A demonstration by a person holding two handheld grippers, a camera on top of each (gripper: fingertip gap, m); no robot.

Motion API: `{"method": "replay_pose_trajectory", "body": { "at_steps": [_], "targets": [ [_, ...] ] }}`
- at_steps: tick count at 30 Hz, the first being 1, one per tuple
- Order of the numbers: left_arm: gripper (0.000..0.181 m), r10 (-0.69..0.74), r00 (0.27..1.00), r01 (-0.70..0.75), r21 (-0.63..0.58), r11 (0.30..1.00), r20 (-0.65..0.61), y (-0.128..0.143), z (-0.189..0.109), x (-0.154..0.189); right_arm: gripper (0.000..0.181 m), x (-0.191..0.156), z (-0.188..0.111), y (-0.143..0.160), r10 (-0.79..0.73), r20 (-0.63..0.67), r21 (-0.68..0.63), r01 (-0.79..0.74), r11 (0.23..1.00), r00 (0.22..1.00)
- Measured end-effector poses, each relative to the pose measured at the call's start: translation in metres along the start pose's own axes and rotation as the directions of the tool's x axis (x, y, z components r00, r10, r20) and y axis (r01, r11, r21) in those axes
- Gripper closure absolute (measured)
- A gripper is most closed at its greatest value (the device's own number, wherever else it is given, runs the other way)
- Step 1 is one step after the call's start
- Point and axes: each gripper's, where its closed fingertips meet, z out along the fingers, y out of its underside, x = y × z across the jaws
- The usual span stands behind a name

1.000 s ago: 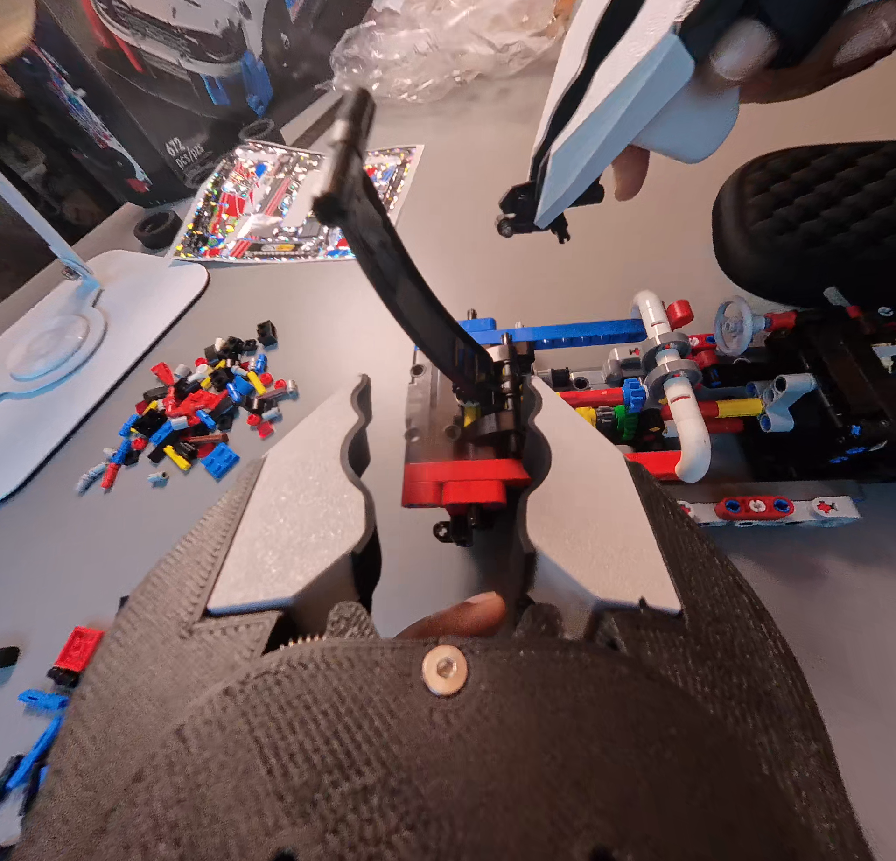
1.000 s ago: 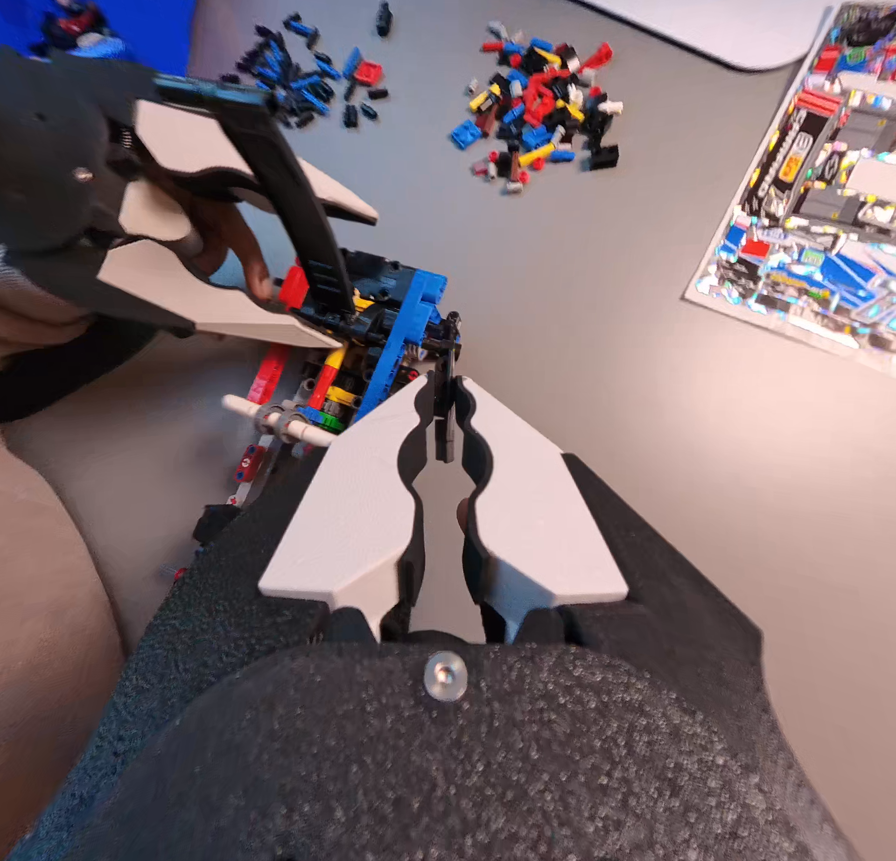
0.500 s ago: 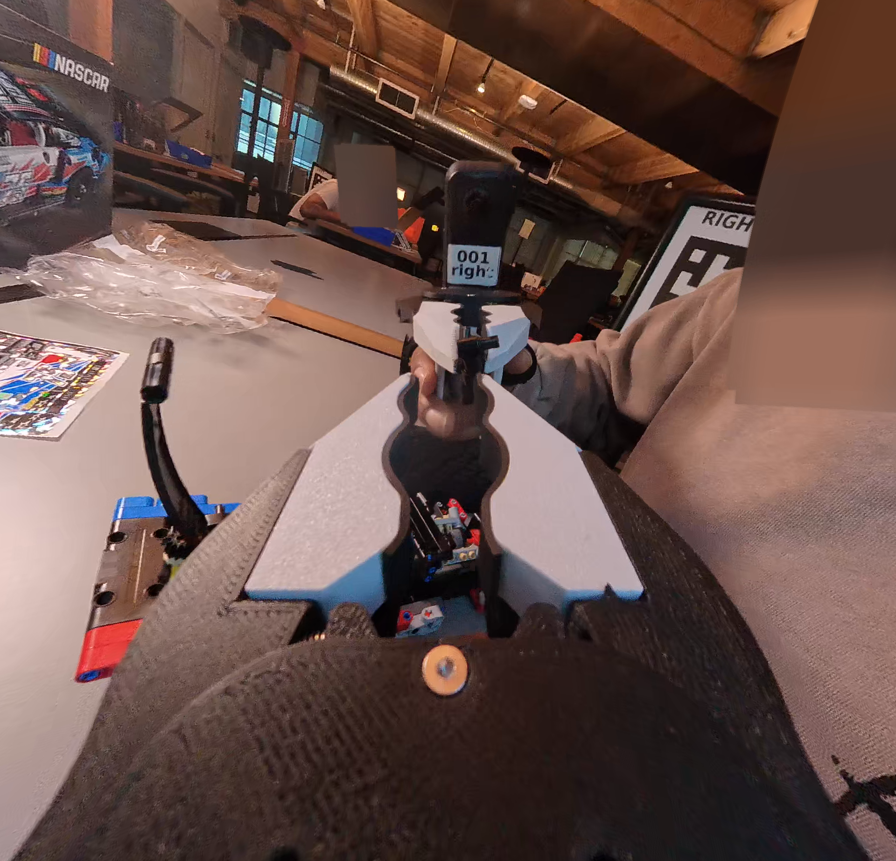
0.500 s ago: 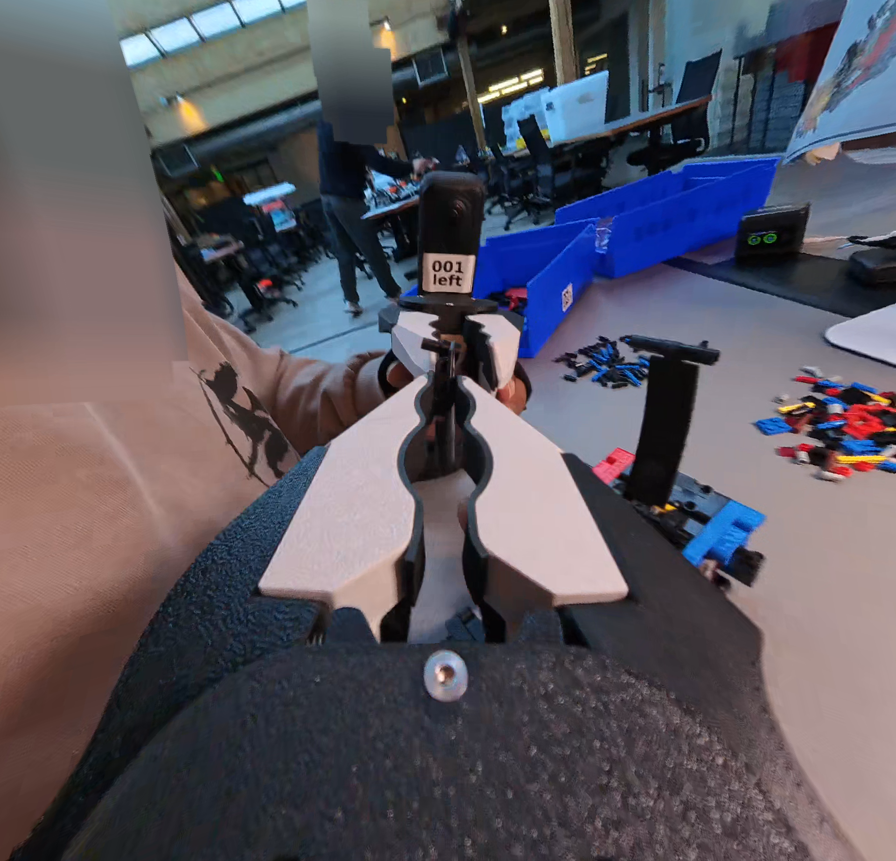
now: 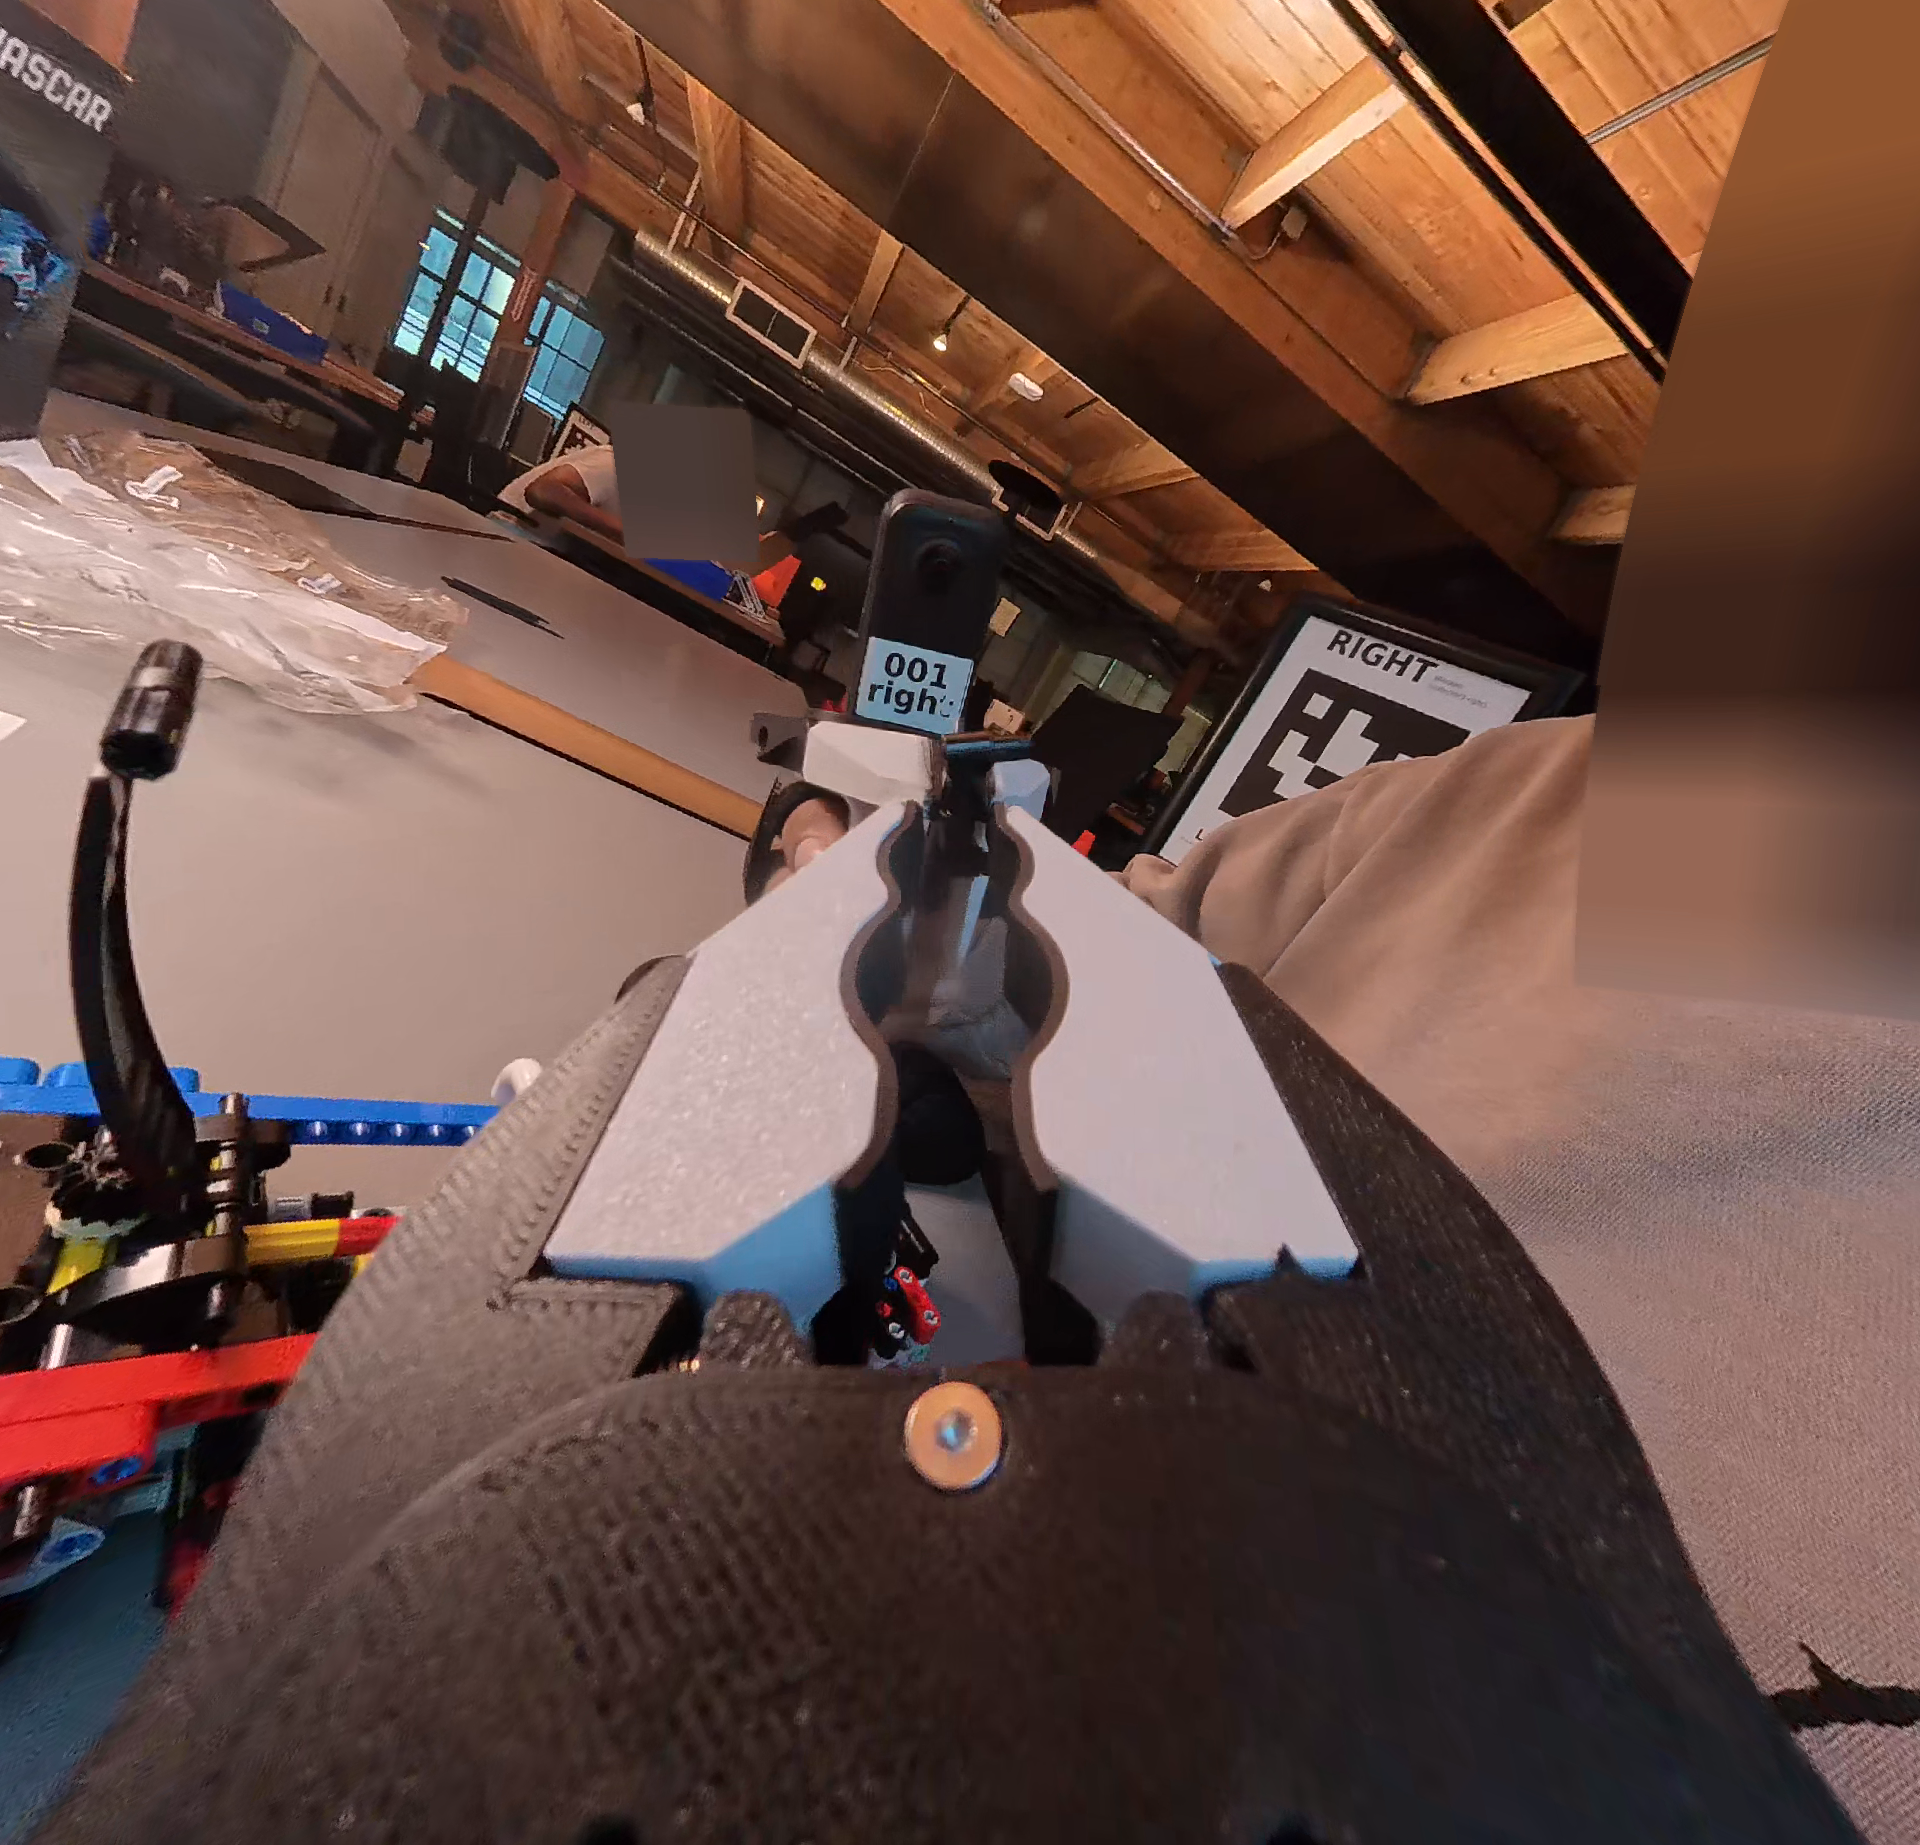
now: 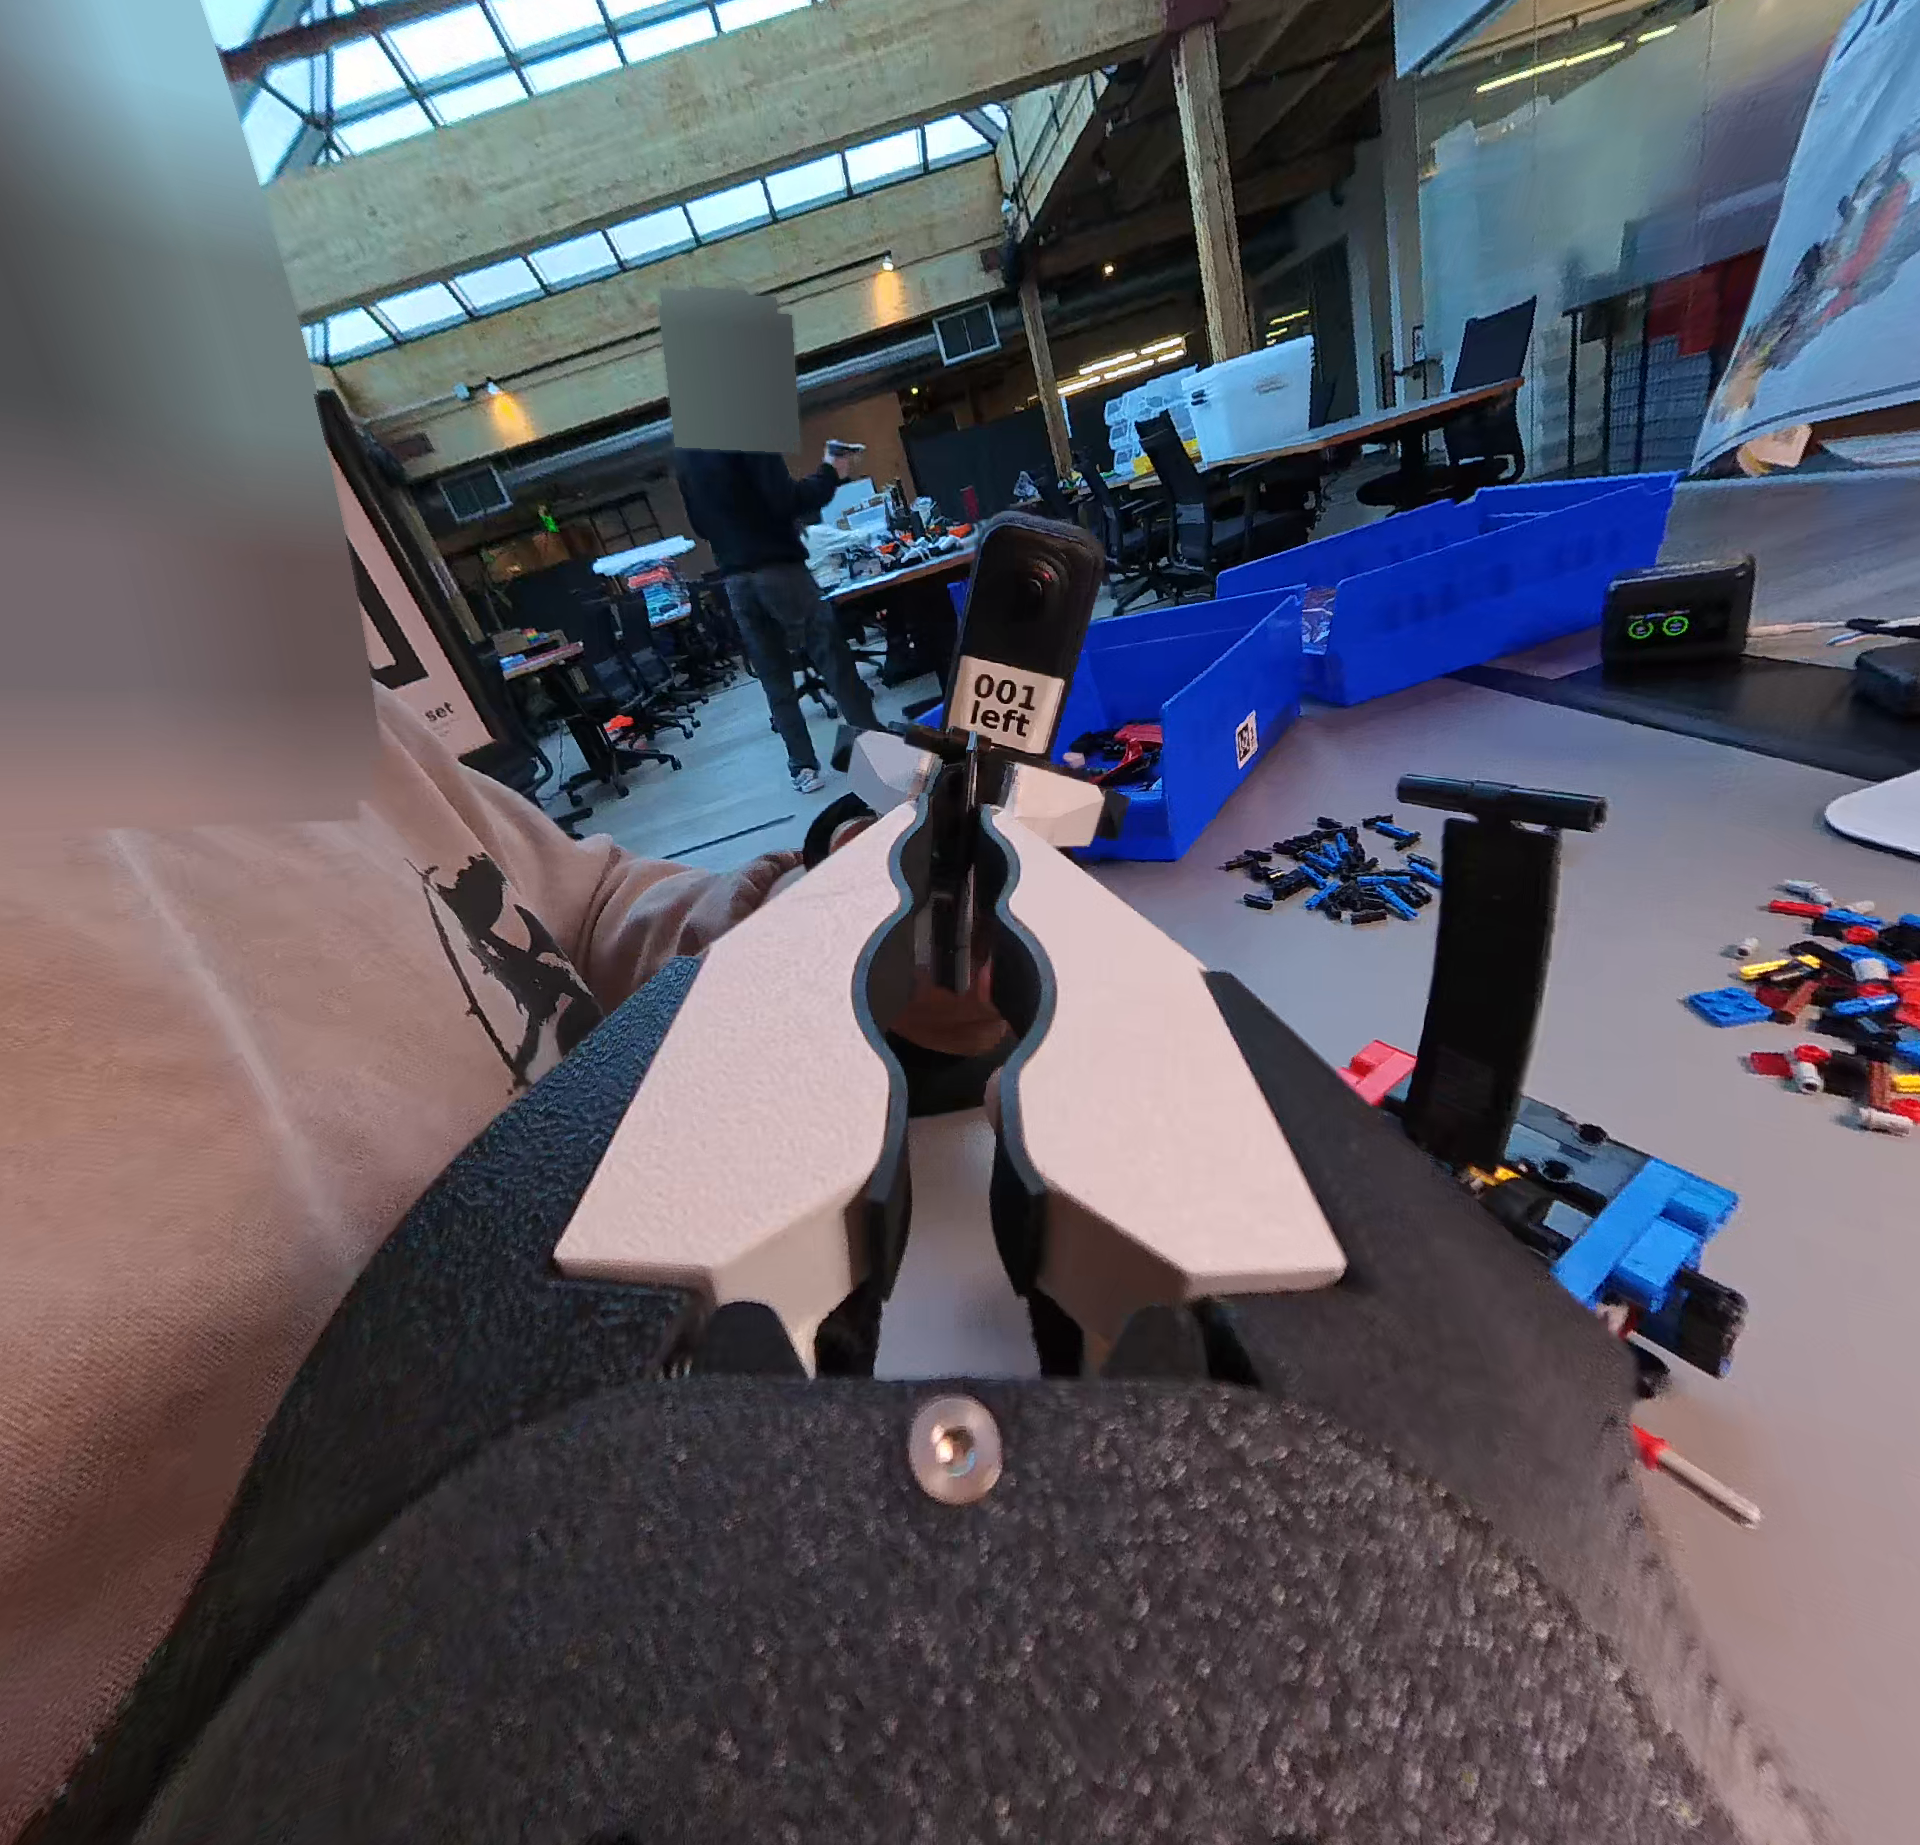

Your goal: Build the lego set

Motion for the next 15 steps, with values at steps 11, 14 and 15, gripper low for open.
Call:
{"method": "replay_pose_trajectory", "body": {
  "at_steps": [11, 14, 15],
  "targets": [
    [0.181, 0.106, 0.991, -0.105, -0.024, 0.994, 0.08, 0.003, -0.009, -0.012, 0.176, 0.012, 0.002, 0.004, 0.076, -0.022, 0.032, -0.075, 0.997, 0.997],
    [0.165, 0.065, 0.993, -0.067, 0.013, 0.998, 0.098, -0.002, -0.012, -0.017, 0.177, 0.018, -0.006, -0.005, 0.156, -0.001, 0.112, -0.155, 0.982, 0.988],
    [0.156, 0.044, 0.994, -0.045, 0.006, 0.999, 0.101, 0.001, -0.011, -0.019, 0.176, 0.019, -0.008, -0.008, 0.187, 0.018, 0.141, -0.188, 0.972, 0.982]
  ]
}}
